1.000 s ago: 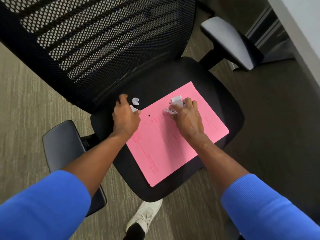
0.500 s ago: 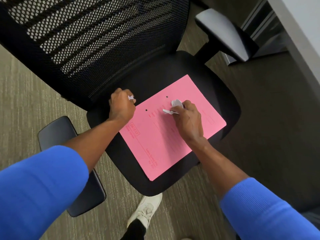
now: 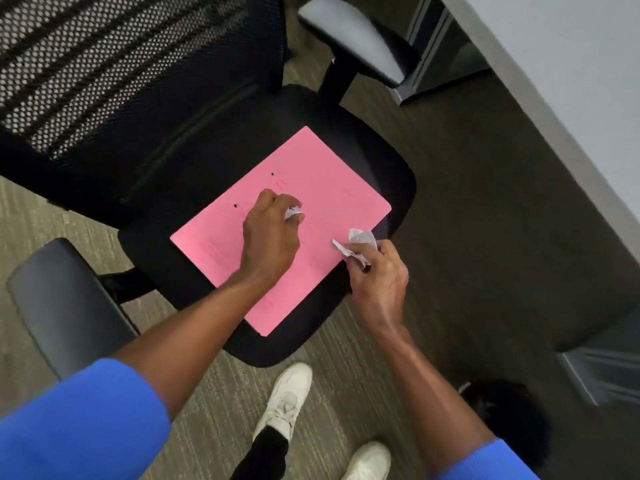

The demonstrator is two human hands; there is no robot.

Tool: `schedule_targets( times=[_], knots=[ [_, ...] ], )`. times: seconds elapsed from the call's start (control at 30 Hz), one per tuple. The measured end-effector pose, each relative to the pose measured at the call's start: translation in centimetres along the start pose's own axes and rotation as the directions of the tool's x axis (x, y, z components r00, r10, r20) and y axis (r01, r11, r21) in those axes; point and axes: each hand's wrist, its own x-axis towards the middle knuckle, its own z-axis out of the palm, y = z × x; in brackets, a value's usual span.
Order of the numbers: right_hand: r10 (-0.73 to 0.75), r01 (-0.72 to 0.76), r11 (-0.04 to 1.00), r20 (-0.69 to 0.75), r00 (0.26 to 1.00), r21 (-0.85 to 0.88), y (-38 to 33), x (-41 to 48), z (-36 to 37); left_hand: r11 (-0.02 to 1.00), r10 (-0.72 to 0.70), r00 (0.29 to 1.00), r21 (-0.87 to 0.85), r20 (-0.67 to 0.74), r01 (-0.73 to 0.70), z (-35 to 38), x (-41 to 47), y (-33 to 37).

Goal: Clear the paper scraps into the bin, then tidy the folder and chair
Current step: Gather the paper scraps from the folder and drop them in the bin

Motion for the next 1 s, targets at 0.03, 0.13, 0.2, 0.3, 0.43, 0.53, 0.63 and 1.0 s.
schedule_targets(
  times=[0.03, 0.13, 0.2, 0.3, 0.43, 0.53, 0.63, 1.0],
  knots=[
    [0.042, -0.042, 0.999, -0.017, 0.999, 0.006, 0.9, -0.9, -0.9, 0.999, 0.034, 0.999, -0.006, 0.025, -0.034, 1.0, -0.9, 0.9],
    [0.191, -0.191, 0.981, -0.042, 0.981, 0.023, 4.3, -3.9, -3.4, 0.992, 0.122, 0.986, -0.032, 0.114, -0.119, 4.0, -3.9, 3.7],
    [0.283, -0.282, 0.959, -0.041, 0.958, 0.011, 7.0, -6.0, -5.0, 0.986, 0.164, 0.965, -0.048, 0.204, -0.157, 6.1, -6.1, 5.4],
    [0.399, -0.399, 0.917, -0.019, 0.917, 0.006, 11.4, -9.2, -7.5, 0.977, 0.212, 0.913, -0.053, 0.350, -0.206, 9.5, -9.7, 7.3],
    [0.540, -0.540, 0.842, -0.042, 0.840, 0.028, 17.0, -13.2, -10.5, 0.978, 0.200, 0.844, -0.042, 0.497, -0.206, 14.5, -14.6, 9.6],
    [0.652, -0.647, 0.758, -0.051, 0.757, 0.079, 21.3, -15.7, -12.6, 0.984, 0.155, 0.798, -0.016, 0.582, -0.179, 18.3, -18.4, 11.4],
    [0.731, -0.714, 0.680, -0.081, 0.677, 0.169, 25.5, -17.9, -14.2, 0.997, 0.062, 0.748, -0.004, 0.661, -0.080, 22.1, -22.3, 13.0],
    [0.841, -0.816, 0.541, -0.146, 0.521, 0.205, 41.1, -23.5, -17.8, 0.994, -0.063, 0.554, 0.004, 0.830, 0.107, 37.7, -34.1, 18.0]
  ],
)
